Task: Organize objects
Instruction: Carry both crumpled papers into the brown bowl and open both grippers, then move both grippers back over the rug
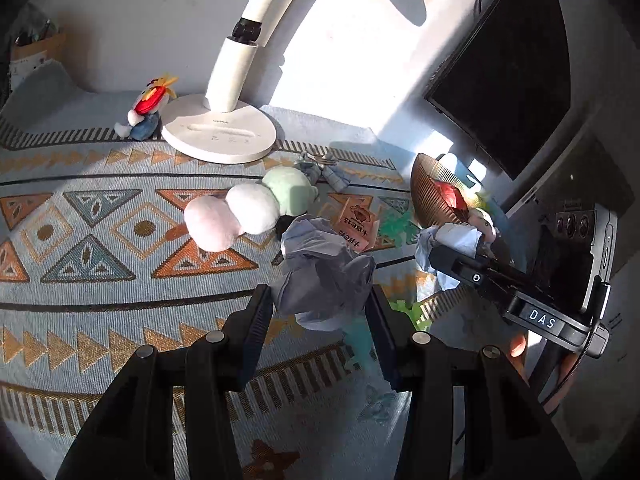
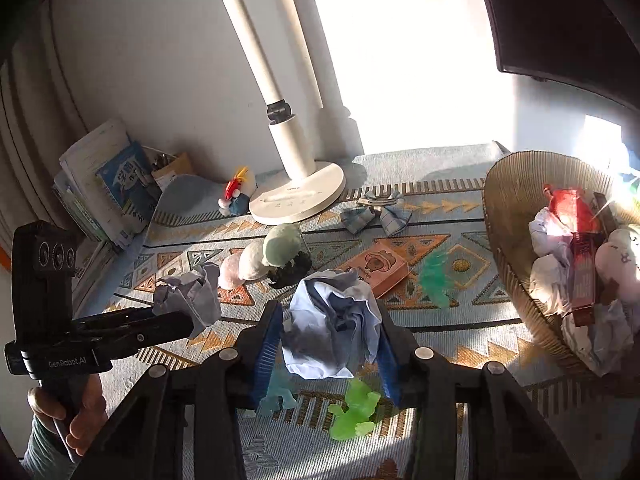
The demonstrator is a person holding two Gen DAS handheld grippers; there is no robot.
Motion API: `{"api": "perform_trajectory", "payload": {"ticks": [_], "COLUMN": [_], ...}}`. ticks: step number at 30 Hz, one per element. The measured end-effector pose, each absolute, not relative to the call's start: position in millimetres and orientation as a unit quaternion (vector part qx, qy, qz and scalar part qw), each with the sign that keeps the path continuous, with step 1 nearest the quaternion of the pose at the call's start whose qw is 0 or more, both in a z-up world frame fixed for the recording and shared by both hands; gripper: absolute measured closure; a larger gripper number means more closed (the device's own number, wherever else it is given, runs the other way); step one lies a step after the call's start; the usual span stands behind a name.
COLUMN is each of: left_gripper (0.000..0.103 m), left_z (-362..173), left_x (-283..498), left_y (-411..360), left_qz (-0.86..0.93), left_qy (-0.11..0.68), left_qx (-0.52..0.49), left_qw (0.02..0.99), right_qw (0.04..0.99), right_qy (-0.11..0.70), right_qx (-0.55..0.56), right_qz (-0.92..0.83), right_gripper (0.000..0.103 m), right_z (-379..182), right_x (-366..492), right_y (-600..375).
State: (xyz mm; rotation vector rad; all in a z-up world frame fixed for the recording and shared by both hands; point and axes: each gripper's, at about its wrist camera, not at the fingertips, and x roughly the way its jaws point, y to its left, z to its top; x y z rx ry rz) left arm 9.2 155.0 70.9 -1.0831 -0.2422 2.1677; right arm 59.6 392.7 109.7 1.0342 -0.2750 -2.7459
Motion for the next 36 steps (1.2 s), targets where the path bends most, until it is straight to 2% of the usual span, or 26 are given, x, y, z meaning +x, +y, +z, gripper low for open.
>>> {"api": "perform_trajectory", "payload": {"ticks": [7, 12, 16, 19, 23, 27, 30, 33, 36], "left_gripper": [0.058, 0.058, 0.058, 0.058, 0.023, 0.022, 0.021, 0.021, 0.021], "left_z": [136.2, 129.5, 112.8, 106.0, 99.9, 103.3, 105.5, 107.6, 111.5], "left_x": [-9.4, -29.0, -36.7, -40.1, -41.8, -41.5, -37.5, -32.9, -25.1], "left_y": [289.8, 366.8, 395.9, 409.0, 414.8, 402.7, 386.1, 366.4, 345.0], "left_qz": [0.821, 0.797, 0.788, 0.788, 0.795, 0.797, 0.797, 0.801, 0.816], "left_qy": [-0.021, -0.006, 0.008, 0.017, 0.021, 0.004, 0.000, -0.004, 0.003], "left_qx": [-0.371, -0.389, -0.406, -0.408, -0.410, -0.406, -0.409, -0.409, -0.404], "left_qw": [0.433, 0.462, 0.462, 0.461, 0.446, 0.447, 0.444, 0.437, 0.414], "right_qw": [-0.068, -0.141, -0.186, -0.213, -0.222, -0.198, -0.197, -0.219, -0.196], "right_qy": [-0.120, -0.142, -0.159, -0.171, -0.155, -0.158, -0.134, -0.102, -0.135], "right_qx": [0.293, 0.291, 0.311, 0.325, 0.342, 0.336, 0.323, 0.301, 0.306], "right_qz": [-0.946, -0.936, -0.918, -0.905, -0.900, -0.907, -0.916, -0.923, -0.922], "right_gripper": [0.060, 0.060, 0.059, 0.059, 0.055, 0.053, 0.034, 0.033, 0.033], "right_z": [195.7, 208.0, 192.8, 176.8, 164.2, 164.7, 169.7, 181.3, 188.9], "right_x": [52.4, 30.4, 7.8, -2.4, -11.9, -1.1, 6.4, 7.4, 10.3], "right_y": [516.2, 574.2, 606.9, 627.5, 635.6, 628.1, 616.7, 610.6, 611.1]}}
